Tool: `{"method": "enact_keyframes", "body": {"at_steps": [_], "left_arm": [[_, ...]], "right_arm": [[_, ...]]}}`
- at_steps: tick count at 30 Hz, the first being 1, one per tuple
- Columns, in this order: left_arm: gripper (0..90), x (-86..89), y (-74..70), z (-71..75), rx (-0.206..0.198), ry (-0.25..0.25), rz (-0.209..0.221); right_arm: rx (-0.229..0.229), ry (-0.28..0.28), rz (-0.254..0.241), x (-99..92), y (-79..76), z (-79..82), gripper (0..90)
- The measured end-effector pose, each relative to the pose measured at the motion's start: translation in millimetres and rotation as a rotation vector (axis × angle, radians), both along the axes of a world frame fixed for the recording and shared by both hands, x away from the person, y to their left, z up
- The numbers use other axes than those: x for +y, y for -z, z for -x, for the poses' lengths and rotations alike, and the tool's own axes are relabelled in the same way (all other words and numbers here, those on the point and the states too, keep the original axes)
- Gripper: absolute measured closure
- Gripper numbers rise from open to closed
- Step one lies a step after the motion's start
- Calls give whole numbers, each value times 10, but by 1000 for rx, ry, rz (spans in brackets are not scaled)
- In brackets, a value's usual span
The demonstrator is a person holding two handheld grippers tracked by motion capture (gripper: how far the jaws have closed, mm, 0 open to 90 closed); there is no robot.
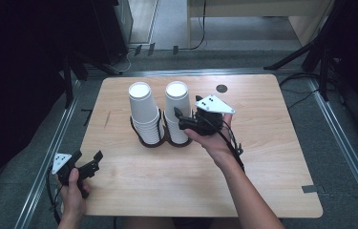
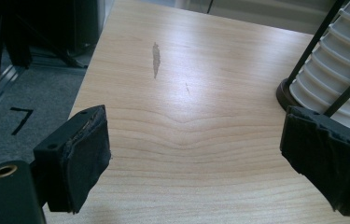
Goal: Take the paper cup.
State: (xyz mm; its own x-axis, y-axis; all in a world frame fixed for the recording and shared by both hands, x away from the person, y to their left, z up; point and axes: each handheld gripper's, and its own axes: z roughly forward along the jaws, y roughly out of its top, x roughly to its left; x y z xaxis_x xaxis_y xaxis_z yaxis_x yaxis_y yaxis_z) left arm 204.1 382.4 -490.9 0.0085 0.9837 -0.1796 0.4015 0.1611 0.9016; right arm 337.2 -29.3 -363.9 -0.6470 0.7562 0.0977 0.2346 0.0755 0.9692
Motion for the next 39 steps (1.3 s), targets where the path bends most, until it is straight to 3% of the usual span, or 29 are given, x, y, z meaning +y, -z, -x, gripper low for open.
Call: {"method": "enact_keyframes", "body": {"at_steps": [17,33,37,39], "left_arm": [[83,10,0,-2,7,7,-1],[83,7,0,-4,4,7,8],[83,7,0,-4,4,8,8],[83,8,0,-4,4,8,9]], "right_arm": [[20,5,12,215,-78,-172,227],[39,61,-6,361,-78,-273,143],[40,71,-2,390,-76,-308,146],[43,70,-8,405,-75,-316,202]]}}
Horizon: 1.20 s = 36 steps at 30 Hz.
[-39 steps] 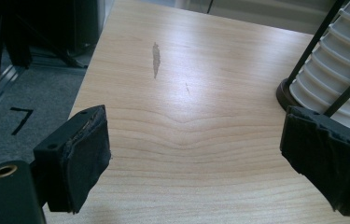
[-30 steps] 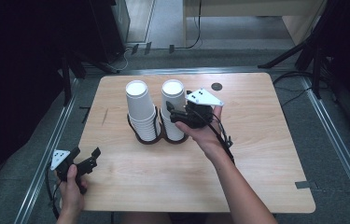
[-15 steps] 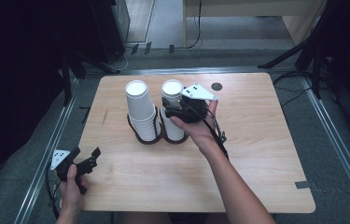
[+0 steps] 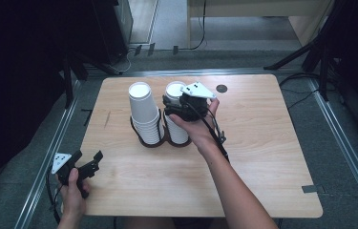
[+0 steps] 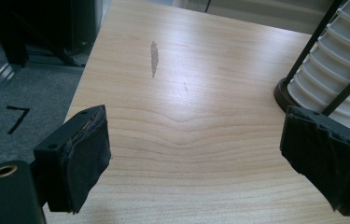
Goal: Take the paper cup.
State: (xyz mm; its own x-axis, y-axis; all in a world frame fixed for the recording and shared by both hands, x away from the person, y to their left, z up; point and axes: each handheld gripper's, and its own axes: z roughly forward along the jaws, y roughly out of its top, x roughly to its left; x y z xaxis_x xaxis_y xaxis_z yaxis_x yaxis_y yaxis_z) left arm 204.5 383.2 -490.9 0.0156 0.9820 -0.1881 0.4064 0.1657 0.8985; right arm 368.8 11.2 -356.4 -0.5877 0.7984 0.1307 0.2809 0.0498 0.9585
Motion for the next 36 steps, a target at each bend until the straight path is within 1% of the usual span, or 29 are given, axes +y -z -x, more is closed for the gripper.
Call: {"method": "enact_keyframes", "body": {"at_steps": [2,3,10,12,16,18,20,21,24,25,27,29,30,32,33,34,36], "left_arm": [[83,0,0,0,0,0,0],[83,-1,0,-1,1,0,-1],[83,-1,0,-1,2,0,0],[83,2,0,0,5,2,-2],[83,2,0,0,4,2,-4],[83,5,0,0,4,3,-5],[83,6,0,0,4,4,-6],[83,3,0,0,3,4,-5],[83,0,0,-3,2,2,-5],[83,0,0,-3,2,2,-5],[83,0,0,-3,2,2,-5],[83,0,1,-3,2,2,-4],[83,-1,1,-3,2,2,-5],[83,-2,0,-3,3,2,-5],[83,-2,1,-3,3,2,-5],[83,-1,0,-3,3,2,-5],[83,-1,0,-3,3,2,-6]], "right_arm": [[-8,-7,-1,7,-2,5,219],[-26,0,13,20,-5,15,224],[-29,2,19,23,-28,27,229],[-48,-5,9,8,-70,31,230],[-58,-11,9,3,-128,39,230],[-72,-14,0,-10,-202,51,230],[-78,-17,-2,-14,-227,57,230],[-89,-18,-3,-19,-275,68,230],[-97,-19,-2,-25,-350,82,230],[-97,-19,-2,-25,-350,82,230],[-112,-27,-10,-37,-433,102,230],[-117,-27,-11,-40,-460,108,230],[-129,-31,-13,-47,-511,120,230],[-135,-31,-18,-56,-563,136,230],[-135,-31,-18,-56,-563,136,230],[-149,-35,-22,-71,-614,148,230],[-149,-33,-28,-75,-638,161,230]]}}
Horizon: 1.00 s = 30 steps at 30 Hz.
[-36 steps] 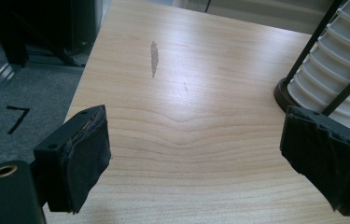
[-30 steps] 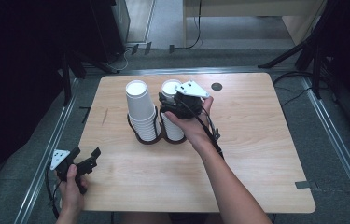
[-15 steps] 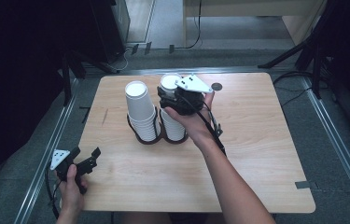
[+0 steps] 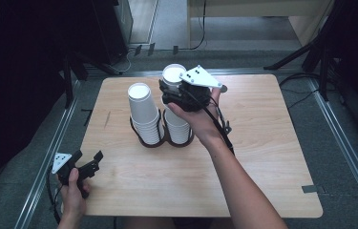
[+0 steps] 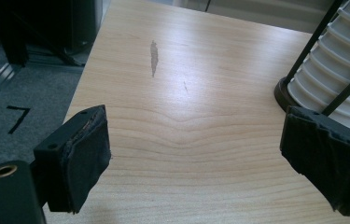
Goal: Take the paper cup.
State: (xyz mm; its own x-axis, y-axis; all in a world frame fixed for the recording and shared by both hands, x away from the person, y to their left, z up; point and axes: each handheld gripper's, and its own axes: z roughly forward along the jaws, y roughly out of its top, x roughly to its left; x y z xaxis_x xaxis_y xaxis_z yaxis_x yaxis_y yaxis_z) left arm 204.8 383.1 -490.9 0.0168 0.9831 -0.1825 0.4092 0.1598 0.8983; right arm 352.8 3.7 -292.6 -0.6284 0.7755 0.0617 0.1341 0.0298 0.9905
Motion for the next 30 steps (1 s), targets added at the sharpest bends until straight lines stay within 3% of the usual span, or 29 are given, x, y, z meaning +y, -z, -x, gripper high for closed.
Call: {"method": "enact_keyframes", "body": {"at_steps": [11,17,24,30], "left_arm": [[83,-3,-1,0,4,0,-1],[83,-4,-2,1,6,0,-1],[83,-4,-1,0,5,-2,-1],[83,-6,0,2,4,-2,-2]], "right_arm": [[-51,-6,-38,-83,-210,106,230],[-73,-13,-35,-151,-305,174,230],[-86,-14,-26,-246,-322,262,229],[-75,-17,-14,-417,-247,375,229]]}}
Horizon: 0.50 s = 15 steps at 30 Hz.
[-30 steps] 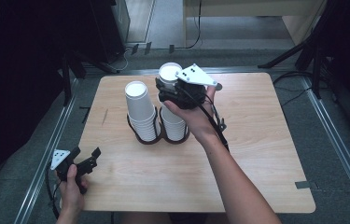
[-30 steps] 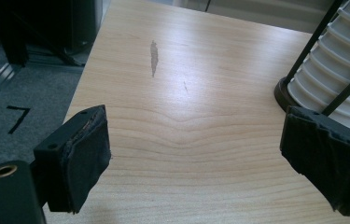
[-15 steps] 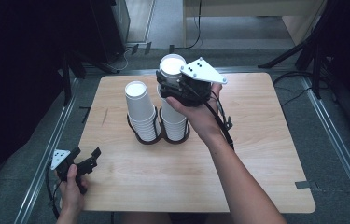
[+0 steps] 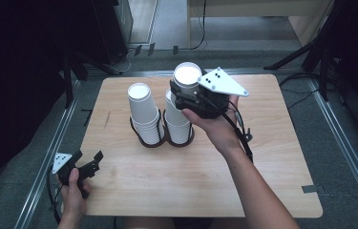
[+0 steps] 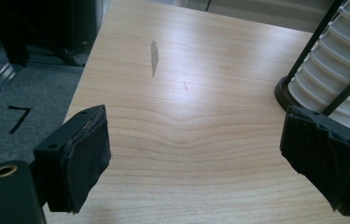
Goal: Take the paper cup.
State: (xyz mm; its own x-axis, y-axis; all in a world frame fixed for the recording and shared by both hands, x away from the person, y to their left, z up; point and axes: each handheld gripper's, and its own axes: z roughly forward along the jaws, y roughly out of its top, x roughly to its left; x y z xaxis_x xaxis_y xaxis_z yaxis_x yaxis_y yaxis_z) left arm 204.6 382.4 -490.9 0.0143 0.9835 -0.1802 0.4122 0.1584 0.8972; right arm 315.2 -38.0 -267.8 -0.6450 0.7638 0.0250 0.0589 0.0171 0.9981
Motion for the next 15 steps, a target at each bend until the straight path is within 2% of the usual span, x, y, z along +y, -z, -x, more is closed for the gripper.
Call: {"method": "enact_keyframes", "body": {"at_steps": [8,15], "left_arm": [[83,-3,1,3,-1,0,-1],[83,-6,1,4,-3,-3,1]], "right_arm": [[1,3,3,-197,83,92,229],[18,1,26,-346,252,198,229]]}}
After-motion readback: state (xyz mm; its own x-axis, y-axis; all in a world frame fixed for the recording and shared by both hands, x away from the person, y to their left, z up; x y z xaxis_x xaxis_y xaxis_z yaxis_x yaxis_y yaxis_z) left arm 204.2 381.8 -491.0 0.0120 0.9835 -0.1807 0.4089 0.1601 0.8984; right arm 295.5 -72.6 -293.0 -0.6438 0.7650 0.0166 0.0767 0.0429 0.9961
